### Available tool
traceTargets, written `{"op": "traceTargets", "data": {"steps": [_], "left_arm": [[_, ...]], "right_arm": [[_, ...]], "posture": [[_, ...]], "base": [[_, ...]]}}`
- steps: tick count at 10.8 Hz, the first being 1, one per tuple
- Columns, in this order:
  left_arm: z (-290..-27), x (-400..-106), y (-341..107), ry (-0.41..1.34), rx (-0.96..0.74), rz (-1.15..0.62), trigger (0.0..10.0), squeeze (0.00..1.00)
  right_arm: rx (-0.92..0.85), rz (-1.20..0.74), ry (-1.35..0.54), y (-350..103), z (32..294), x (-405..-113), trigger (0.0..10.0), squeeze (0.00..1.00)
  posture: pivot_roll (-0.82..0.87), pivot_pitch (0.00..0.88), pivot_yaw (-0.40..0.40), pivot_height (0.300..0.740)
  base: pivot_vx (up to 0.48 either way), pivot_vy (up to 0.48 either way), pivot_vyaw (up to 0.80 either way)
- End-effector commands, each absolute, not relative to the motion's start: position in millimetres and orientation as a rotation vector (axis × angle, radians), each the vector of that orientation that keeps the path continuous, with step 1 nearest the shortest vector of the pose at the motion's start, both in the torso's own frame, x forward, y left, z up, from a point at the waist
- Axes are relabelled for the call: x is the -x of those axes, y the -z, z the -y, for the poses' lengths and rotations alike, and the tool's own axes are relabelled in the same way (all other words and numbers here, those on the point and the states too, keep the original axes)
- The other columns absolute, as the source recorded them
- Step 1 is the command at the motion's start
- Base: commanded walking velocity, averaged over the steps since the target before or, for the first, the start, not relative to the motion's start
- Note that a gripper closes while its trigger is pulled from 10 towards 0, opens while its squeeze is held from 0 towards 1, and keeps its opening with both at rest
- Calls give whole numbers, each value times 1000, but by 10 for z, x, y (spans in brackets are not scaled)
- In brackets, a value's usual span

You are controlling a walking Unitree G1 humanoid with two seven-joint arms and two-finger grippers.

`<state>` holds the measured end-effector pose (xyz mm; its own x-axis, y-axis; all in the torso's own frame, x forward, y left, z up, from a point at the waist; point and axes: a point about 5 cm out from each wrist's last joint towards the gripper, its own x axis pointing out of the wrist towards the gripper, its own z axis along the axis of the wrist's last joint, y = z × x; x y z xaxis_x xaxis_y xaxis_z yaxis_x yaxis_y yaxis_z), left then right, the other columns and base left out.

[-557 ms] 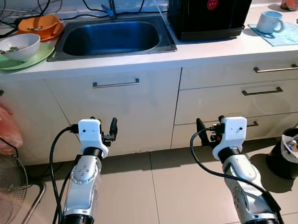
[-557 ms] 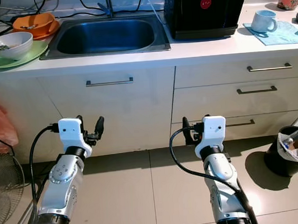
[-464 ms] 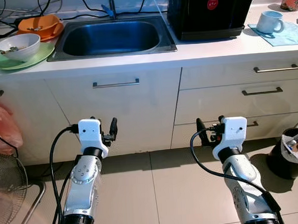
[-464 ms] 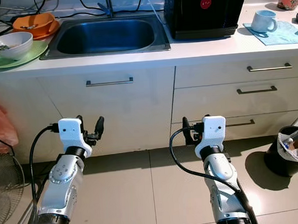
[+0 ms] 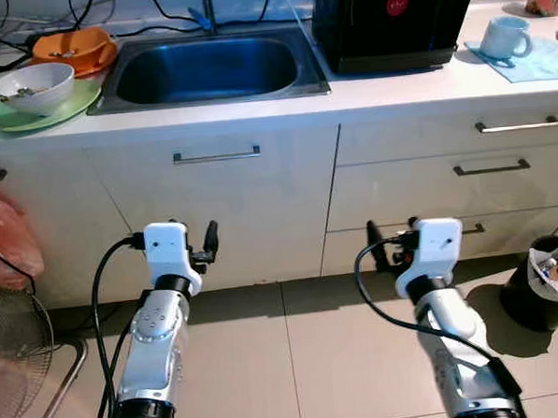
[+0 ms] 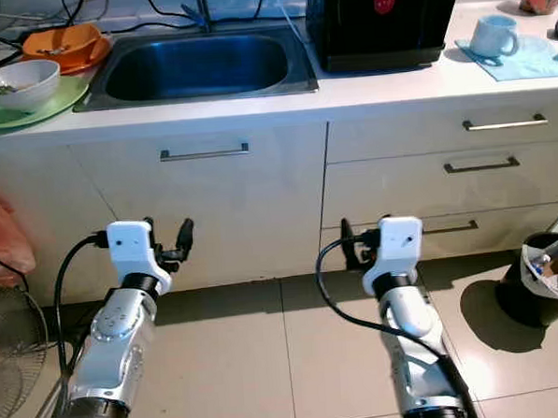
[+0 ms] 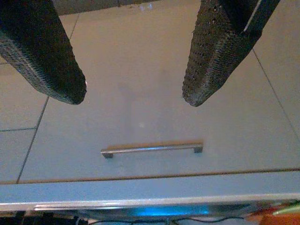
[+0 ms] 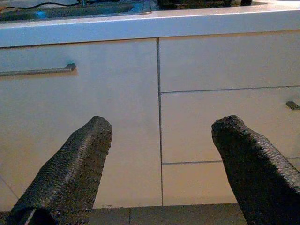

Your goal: Kitchen organization

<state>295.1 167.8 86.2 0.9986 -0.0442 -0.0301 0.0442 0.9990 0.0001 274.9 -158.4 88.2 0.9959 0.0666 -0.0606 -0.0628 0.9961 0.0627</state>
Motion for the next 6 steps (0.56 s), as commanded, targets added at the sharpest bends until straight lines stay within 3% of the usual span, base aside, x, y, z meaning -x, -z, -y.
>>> {"op": "traceTargets", "data": {"steps": [1,6], "left_arm": [[-1680,-2978,-871,46,6,-37,10000,0],[-1677,-2987,-875,52,13,-35,10000,0]], "right_arm": [[-69,-52,-61,-898,1585,-2760,10000,0],[-64,-48,-71,-897,1581,-2775,10000,0]], "posture": [[-4,0,43,740],[0,0,36,740]], "base": [[0,0,0],[0,0,0]]}}
